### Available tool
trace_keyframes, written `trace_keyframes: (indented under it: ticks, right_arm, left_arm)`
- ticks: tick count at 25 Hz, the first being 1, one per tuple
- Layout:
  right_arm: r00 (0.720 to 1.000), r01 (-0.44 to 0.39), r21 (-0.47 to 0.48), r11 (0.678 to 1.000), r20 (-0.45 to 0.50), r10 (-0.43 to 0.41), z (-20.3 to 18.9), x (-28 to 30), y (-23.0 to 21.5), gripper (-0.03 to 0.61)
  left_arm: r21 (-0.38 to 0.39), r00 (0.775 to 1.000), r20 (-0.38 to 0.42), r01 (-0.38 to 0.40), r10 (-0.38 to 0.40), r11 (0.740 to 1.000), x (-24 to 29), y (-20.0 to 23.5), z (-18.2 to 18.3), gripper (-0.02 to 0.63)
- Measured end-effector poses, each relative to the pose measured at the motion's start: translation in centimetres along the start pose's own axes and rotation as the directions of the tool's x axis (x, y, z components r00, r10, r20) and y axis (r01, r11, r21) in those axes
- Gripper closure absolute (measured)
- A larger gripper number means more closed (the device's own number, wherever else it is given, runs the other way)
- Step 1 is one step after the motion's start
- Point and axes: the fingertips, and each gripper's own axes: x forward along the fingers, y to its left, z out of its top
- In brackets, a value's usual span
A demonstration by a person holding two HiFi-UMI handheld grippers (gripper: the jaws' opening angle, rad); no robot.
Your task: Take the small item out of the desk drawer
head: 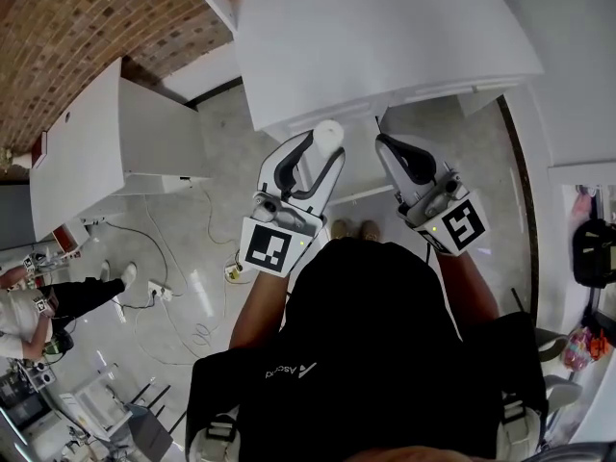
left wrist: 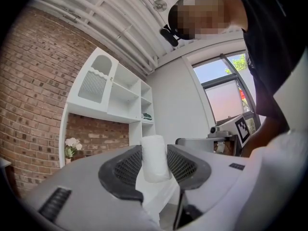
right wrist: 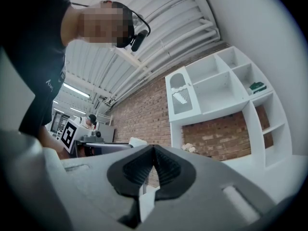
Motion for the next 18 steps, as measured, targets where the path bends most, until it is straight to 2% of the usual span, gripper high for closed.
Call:
trace_keyframes:
  ticks: [18]
  right_arm:
    - [1.000, -0.007, -0.051, 0.999, 0.026, 0.008, 0.8, -1.3, 0.1, 0.578]
  left_arm:
    - [-0.004, 0.998, 0.054, -0.018, 0.018, 1.000, -0.7, -0.8, 1.1, 0.451]
